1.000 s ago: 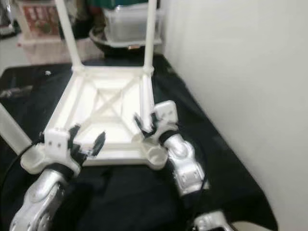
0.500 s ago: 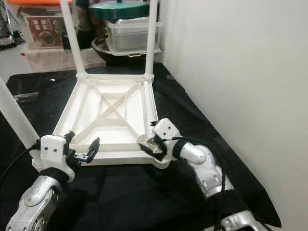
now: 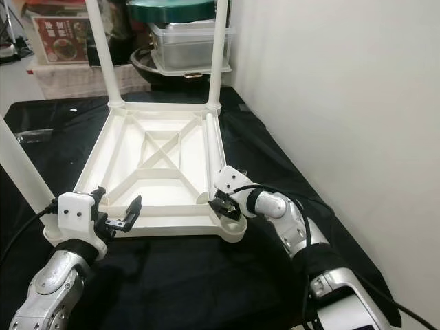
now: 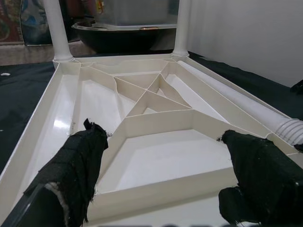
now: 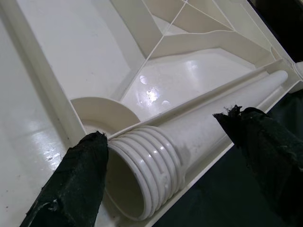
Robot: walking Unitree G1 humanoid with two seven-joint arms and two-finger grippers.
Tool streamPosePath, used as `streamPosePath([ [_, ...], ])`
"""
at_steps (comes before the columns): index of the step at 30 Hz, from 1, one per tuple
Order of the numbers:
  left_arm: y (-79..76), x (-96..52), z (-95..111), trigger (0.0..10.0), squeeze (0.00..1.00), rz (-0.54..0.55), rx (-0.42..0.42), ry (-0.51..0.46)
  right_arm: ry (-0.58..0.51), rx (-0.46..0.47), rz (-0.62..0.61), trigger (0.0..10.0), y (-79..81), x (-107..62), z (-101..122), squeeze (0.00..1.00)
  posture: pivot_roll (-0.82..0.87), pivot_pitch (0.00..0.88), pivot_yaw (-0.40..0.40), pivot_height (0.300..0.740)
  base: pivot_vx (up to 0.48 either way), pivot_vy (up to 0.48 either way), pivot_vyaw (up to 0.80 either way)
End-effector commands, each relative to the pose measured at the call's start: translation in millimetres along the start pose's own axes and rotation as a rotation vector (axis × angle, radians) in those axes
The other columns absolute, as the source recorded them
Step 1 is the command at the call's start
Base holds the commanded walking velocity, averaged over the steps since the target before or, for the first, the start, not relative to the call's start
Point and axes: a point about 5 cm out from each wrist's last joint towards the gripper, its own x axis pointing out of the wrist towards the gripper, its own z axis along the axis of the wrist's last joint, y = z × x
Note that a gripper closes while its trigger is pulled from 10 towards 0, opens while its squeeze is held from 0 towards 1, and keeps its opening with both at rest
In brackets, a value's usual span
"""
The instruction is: Building children table
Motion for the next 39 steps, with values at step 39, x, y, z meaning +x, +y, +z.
streamPosePath([
  [39, -1.1, 1.1, -9.1, 10.0, 0.00, 0.002, 0.020, 0.021, 0.137, -0.014, -0.391, 9.0, -41.9, 4.5, -15.5, 0.00, 0.08, 0.000, -0.093, 0.740, 0.000, 0.000, 0.00],
])
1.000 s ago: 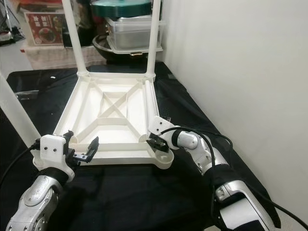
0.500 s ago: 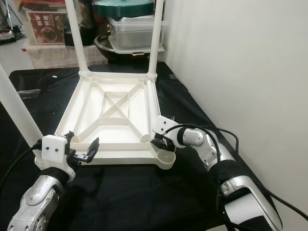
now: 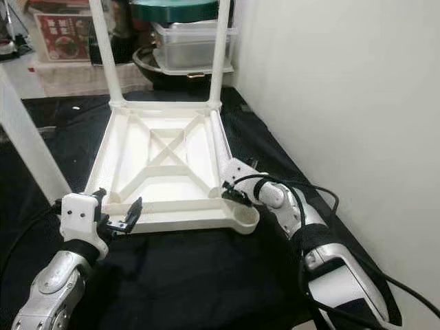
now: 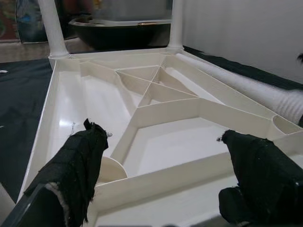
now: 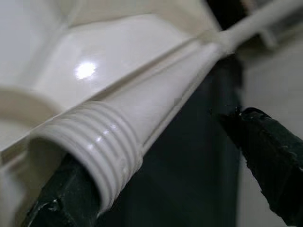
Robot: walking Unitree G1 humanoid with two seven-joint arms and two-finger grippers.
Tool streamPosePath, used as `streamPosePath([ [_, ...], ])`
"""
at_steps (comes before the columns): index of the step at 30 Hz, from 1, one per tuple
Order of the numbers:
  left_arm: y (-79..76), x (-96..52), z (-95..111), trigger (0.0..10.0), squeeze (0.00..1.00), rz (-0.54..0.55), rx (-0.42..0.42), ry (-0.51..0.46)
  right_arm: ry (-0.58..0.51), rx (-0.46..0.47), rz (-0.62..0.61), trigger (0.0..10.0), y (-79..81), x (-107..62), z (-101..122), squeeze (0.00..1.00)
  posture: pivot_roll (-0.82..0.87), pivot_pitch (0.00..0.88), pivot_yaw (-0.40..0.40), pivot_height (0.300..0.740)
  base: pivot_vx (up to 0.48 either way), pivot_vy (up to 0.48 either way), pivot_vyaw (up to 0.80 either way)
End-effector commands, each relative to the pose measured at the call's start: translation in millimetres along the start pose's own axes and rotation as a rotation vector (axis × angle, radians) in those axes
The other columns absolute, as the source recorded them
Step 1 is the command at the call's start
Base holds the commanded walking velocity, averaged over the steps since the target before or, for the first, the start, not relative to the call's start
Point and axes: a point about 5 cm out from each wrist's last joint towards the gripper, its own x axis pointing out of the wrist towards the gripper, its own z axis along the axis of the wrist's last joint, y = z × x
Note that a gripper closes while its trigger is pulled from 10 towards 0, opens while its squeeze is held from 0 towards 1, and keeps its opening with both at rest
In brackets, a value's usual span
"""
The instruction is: Building children table
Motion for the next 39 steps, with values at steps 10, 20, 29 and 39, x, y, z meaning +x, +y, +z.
streamPosePath([
  [10, 1.4, 0.4, -5.2, 10.0, 0.00, 0.001, 0.012, 0.017, 0.000, 0.300, -0.293, 0.0, 7.9, 2.5, 0.0, 0.00, 0.09, 0.000, -0.084, 0.740, 0.000, 0.000, 0.00],
  [20, 1.5, 3.6, -5.2, 10.0, 0.00, 0.016, 0.016, 0.012, -0.011, 0.357, -0.225, 0.0, 33.7, 11.6, 9.5, 0.00, 0.11, 0.000, -0.114, 0.740, 0.000, 0.000, 0.00],
  [29, 6.6, -1.2, -9.1, 10.0, 0.00, 0.056, 0.024, 0.026, -0.066, 0.375, -0.309, 0.0, -5.4, 5.3, 7.1, 0.00, 0.09, 0.000, -0.095, 0.740, 0.000, 0.000, 0.00],
  [39, 2.9, 15.3, -1.8, 10.0, 0.00, 0.016, -0.160, -0.008, -0.481, 0.703, -0.083, 0.0, -48.7, -48.7, 0.1, 0.00, 0.03, 0.000, -0.043, 0.740, 0.000, 0.000, 0.00],
])
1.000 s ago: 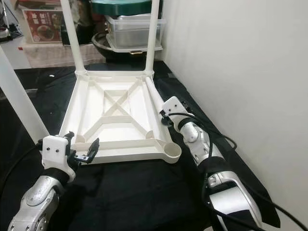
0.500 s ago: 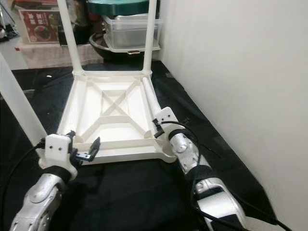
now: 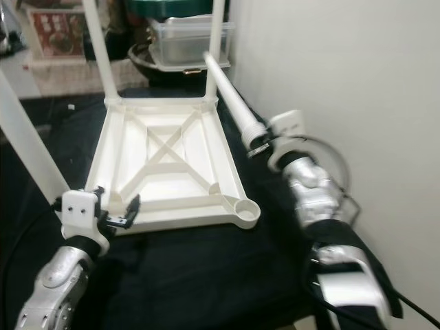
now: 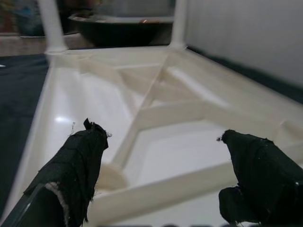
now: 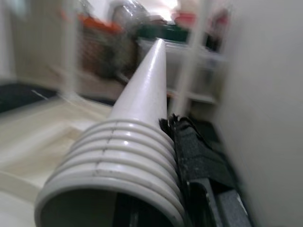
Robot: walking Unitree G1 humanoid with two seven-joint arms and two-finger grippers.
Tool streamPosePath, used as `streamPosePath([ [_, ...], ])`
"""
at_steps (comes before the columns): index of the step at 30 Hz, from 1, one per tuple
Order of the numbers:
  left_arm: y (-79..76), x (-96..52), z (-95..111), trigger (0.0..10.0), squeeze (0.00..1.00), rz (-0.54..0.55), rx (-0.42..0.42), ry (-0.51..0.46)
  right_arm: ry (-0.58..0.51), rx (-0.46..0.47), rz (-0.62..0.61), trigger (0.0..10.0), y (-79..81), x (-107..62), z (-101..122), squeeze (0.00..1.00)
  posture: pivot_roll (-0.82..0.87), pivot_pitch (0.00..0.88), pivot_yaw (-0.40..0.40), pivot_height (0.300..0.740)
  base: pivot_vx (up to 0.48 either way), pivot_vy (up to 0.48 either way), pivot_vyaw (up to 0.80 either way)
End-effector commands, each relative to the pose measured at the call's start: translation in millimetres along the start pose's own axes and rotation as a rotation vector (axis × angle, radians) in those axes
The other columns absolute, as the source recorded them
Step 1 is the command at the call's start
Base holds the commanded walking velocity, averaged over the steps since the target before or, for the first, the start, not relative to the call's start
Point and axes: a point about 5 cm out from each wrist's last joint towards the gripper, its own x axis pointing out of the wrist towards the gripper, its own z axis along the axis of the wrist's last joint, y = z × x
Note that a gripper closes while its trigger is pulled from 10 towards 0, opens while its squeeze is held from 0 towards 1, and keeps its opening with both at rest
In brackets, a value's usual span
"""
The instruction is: Building children table
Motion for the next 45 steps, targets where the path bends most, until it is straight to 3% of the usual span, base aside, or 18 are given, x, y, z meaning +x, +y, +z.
streamPosePath([
  [1, 0.7, 0.5, -2.2, 10.0, 0.00, 0.001, -0.046, 0.013, 0.021, 0.072, 0.060, 0.0, 8.3, -4.1, -9.2, 0.00, 0.03, 0.000, -0.043, 0.740, 0.000, 0.000, 0.00],
  [2, -0.2, 2.5, 0.4, 10.0, 0.00, -0.005, -0.114, 0.002, 0.019, 0.133, 0.097, 0.0, 14.2, -9.4, -14.8, 0.00, 0.03, 0.000, -0.043, 0.740, 0.000, 0.000, 0.00],
  [3, -0.2, 2.5, 0.4, 10.0, 0.00, -0.005, -0.114, 0.002, 0.019, 0.133, 0.097, 0.0, 14.2, -9.4, -14.8, 0.00, 0.03, 0.000, -0.043, 0.740, 0.000, 0.000, 0.00],
  [4, -8.3, 4.7, 4.3, 10.0, 0.00, -0.064, -0.337, -0.005, 0.043, 0.330, 0.170, 0.0, 32.5, -15.3, -32.7, 0.00, 0.04, 0.000, -0.049, 0.740, 0.000, 0.000, 0.00],
  [6, -8.3, 4.7, 4.3, 10.0, 0.00, -0.064, -0.337, -0.005, 0.043, 0.330, 0.170, 0.0, 32.5, -15.3, -32.7, 0.00, 0.04, 0.000, -0.049, 0.740, 0.000, 0.000, 0.00],
  [8, -21.0, 5.3, 9.8, 10.0, 0.00, -0.166, -0.509, -0.022, 0.070, 0.491, 0.229, 0.0, 48.6, -18.2, -47.9, 0.00, 0.06, 0.000, -0.057, 0.740, 0.000, 0.000, 0.00],
  [9, -21.0, 5.3, 9.8, 10.0, 0.00, -0.166, -0.509, -0.022, 0.070, 0.491, 0.229, 0.0, 48.6, -18.2, -47.9, 0.00, 0.06, 0.000, -0.057, 0.740, 0.000, 0.000, 0.00],
  [13, -30.2, 5.6, 12.9, 10.0, 0.00, -0.244, -0.636, -0.033, 0.078, 0.615, 0.257, 0.0, 62.3, -19.6, -58.1, 0.00, 0.07, 0.000, -0.059, 0.740, 0.000, 0.000, 0.00],
  [14, -30.3, 5.8, 12.2, 10.0, 0.00, -0.252, -0.683, -0.034, 0.051, 0.686, 0.252, 0.0, 66.3, -18.6, -58.0, 0.00, 0.06, 0.000, -0.056, 0.740, 0.000, 0.000, 0.00],
  [15, -24.7, 10.3, 7.7, 10.0, 0.00, -0.205, -0.759, -0.036, 0.010, 0.775, 0.278, 0.0, 72.7, -19.4, -54.2, 0.00, 0.05, 0.000, -0.052, 0.740, 0.000, 0.000, 0.00],
  [17, -20.3, 13.4, 4.1, 10.0, 0.00, -0.166, -0.809, -0.036, -0.021, 0.830, 0.300, 0.0, 76.7, -20.3, -50.6, 0.00, 0.06, 0.000, -0.052, 0.740, 0.000, 0.000, 0.00],
  [18, -20.3, 13.4, 4.1, 10.0, 0.00, -0.166, -0.809, -0.036, -0.021, 0.830, 0.300, 0.0, 76.7, -20.3, -50.6, 0.00, 0.06, 0.000, -0.052, 0.740, 0.000, 0.000, 0.00],
  [19, -16.6, 17.4, 1.0, 10.0, 0.00, -0.135, -0.867, -0.035, -0.032, 0.872, 0.336, 0.0, 82.8, -23.3, -49.4, 0.00, 0.06, 0.000, -0.049, 0.740, 0.000, 0.000, 0.00],
  [21, -16.6, 17.4, 1.0, 10.0, 0.00, -0.135, -0.867, -0.035, -0.032, 0.872, 0.336, 0.0, 82.8, -23.3, -49.4, 0.00, 0.06, 0.000, -0.049, 0.740, 0.000, 0.000, 0.00],
  [25, -11.8, 37.1, 1.5, 10.0, 0.00, -0.102, -1.075, -0.059, -0.052, 1.029, 0.498, 0.0, 106.7, -41.4, -46.1, 0.00, 0.04, 0.000, -0.034, 0.740, 0.000, 0.000, 0.00],
  [30, -17.3, 43.9, 3.9, 10.0, 0.00, -0.171, -1.147, -0.050, -0.025, 1.058, 0.569, 0.0, 115.2, -49.2, -48.9, 0.00, 0.03, 0.000, -0.024, 0.740, 0.000, 0.000, 0.00],
  [39, -21.5, 48.8, 1.6, 10.0, 0.00, -0.212, -1.186, -0.021, -0.008, 1.107, 0.626, 0.0, 120.9, -60.8, -45.2, 0.00, 0.02, 0.000, -0.016, 0.740, 0.000, 0.000, 0.00],
  [45, -21.7, 49.7, 0.1, 10.0, 0.00, -0.206, -1.220, -0.015, 0.027, 1.142, 0.744, 0.0, 126.6, -81.5, -36.7, 0.00, 0.02, 0.000, -0.018, 0.740, 0.000, 0.000, 0.00],
])
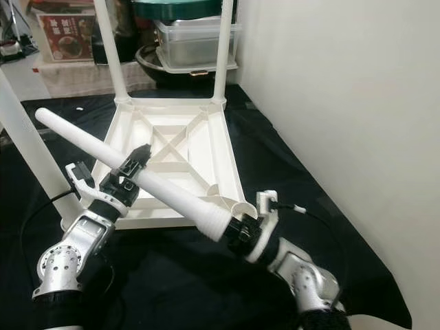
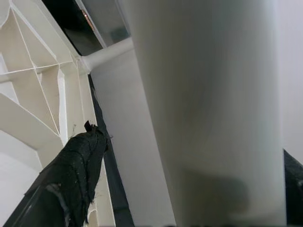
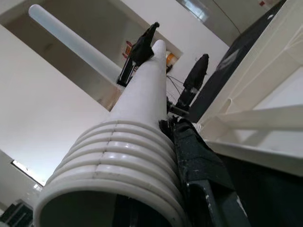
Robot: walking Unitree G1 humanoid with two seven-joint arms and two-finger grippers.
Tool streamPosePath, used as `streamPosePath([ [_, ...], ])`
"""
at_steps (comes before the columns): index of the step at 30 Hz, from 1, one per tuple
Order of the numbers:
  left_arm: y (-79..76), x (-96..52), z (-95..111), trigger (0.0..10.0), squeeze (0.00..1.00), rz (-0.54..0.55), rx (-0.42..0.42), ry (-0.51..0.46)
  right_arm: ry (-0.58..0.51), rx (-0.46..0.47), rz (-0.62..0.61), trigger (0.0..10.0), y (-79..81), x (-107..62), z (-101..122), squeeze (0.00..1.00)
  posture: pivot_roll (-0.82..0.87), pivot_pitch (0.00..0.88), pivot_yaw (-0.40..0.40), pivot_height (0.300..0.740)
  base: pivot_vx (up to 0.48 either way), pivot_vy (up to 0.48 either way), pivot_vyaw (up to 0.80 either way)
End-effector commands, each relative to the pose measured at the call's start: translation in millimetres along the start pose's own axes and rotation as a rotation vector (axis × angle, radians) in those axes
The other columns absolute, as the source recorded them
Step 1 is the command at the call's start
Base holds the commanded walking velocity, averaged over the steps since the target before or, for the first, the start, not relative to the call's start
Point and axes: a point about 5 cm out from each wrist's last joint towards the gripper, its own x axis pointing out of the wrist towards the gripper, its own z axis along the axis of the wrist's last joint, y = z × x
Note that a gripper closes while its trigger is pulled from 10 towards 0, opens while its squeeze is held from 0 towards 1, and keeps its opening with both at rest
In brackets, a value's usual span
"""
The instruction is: Building children table
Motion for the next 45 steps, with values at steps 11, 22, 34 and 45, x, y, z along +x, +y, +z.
streamPosePath([
  [11, -3.8, 0.2, -2.7, 0.0, 0.00, -0.032, -0.059, -0.070, 0.146, 0.043, 0.097, 0.0, 14.2, -9.5, -18.5, 0.00, 0.02, 0.000, -0.019, 0.740, 0.000, 0.000, 0.00],
  [22, -4.3, -1.1, 2.8, 0.0, 0.00, -0.014, -0.058, -0.139, 0.176, 0.012, -0.160, 10.0, -15.4, -4.5, -18.9, 0.00, 0.02, 0.000, -0.019, 0.740, 0.000, 0.000, 0.00],
  [34, -5.3, -1.6, 14.0, 0.0, 0.00, 0.018, -0.080, -0.222, 0.070, -0.001, -0.382, 10.0, -42.8, -37.1, 6.8, 1.00, 0.02, 0.000, -0.030, 0.740, 0.000, 0.000, 0.00],
  [45, -2.5, -0.8, 15.7, 0.0, 0.00, 0.038, -0.111, -0.244, 0.177, -0.145, -0.549, 10.0, -37.6, -121.9, 46.8, 1.00, -0.02, 0.000, -0.017, 0.740, 0.000, 0.000, 0.00],
])
